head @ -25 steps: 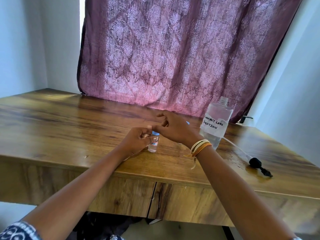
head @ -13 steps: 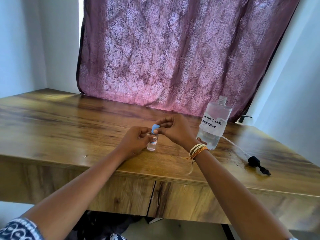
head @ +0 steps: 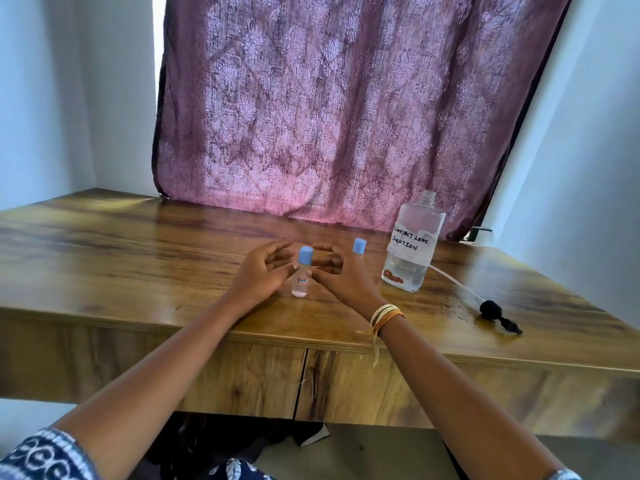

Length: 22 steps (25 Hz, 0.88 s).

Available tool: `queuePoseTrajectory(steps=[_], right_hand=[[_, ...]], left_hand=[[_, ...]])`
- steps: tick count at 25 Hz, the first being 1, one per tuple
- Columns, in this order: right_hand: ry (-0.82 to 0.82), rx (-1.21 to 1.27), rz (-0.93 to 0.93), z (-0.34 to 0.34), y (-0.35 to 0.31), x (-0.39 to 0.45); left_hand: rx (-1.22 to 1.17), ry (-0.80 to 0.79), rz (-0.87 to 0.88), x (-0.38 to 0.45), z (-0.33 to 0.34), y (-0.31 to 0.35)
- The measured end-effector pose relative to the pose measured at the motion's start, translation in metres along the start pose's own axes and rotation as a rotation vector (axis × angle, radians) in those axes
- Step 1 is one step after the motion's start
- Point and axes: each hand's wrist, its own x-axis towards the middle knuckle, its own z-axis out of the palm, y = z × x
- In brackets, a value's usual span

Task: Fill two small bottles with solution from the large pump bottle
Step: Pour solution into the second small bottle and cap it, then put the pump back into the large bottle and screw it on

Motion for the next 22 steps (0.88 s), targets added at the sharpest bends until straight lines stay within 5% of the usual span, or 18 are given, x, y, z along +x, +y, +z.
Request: queuePoseTrajectory(steps=[6,16,22], right_hand=[[0.008,-0.140,0.087,-0.029,0.008,-0.006],[0.278,-0.571,0.244,-0.128,0.038,-0.047],[0.338,-1.070,0.703,-0.184,0.069,-0.054]], left_hand=[[0.436,0.213,0.434,-0.010,0.013,0.041],[0.308,-0.023,0.409,0.020,0.132,0.101],[0.289,-0.034,0.324,0.079,0.179,0.118]])
